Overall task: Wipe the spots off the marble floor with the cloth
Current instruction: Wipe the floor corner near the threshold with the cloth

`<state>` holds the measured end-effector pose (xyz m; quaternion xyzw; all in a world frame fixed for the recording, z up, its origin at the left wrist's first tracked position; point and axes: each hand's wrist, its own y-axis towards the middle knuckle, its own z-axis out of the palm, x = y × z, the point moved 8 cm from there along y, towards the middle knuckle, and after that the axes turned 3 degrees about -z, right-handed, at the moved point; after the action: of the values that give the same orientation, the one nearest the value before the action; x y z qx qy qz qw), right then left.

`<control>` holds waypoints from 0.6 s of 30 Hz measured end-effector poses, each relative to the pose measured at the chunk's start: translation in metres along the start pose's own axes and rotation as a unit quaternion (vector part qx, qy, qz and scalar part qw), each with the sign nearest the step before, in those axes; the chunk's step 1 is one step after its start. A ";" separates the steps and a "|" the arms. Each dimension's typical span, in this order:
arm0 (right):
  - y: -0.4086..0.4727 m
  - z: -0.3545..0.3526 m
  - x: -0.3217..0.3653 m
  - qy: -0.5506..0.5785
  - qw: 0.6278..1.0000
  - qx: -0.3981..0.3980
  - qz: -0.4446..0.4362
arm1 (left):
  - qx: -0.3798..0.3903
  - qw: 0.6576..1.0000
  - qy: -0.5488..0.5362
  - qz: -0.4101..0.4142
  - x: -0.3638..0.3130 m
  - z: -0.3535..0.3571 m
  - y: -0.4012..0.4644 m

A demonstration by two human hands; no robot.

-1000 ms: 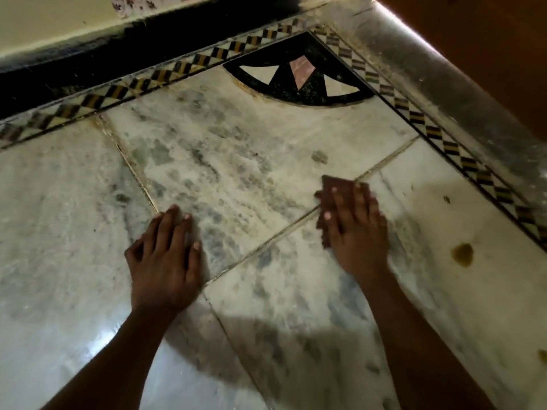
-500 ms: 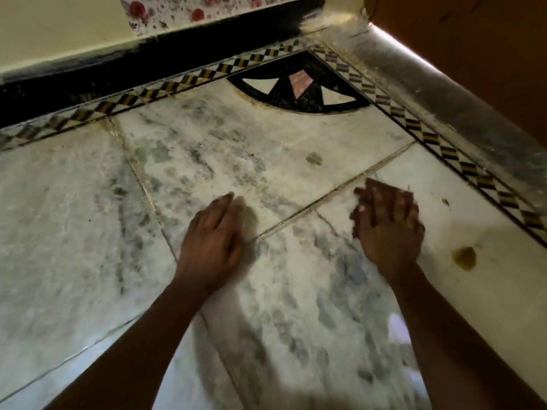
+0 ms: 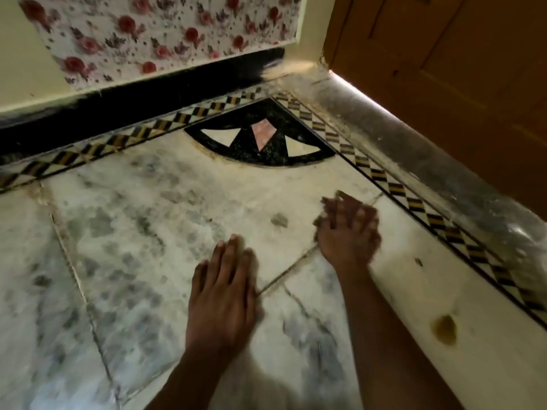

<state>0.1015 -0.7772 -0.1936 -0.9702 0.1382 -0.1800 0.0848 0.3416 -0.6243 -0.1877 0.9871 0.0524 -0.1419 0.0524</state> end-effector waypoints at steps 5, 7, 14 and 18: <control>-0.019 0.033 0.060 -0.126 0.955 0.044 -0.263 | 0.002 1.000 0.022 -0.003 0.001 0.000 0.004; -0.040 0.026 0.025 -0.122 0.951 0.063 -0.277 | -0.010 1.000 0.024 -0.002 -0.001 -0.001 0.005; 0.106 0.001 0.062 0.011 0.999 0.046 -0.008 | -0.068 0.997 0.044 0.020 0.001 0.002 0.008; 0.107 0.041 0.161 -0.066 0.967 0.149 -0.196 | -0.062 0.997 0.042 0.013 0.002 0.000 0.009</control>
<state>0.2362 -0.9216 -0.2017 -0.9645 -0.0895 -0.1469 0.2005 0.3449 -0.6334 -0.1877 0.9877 0.0502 -0.0957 0.1131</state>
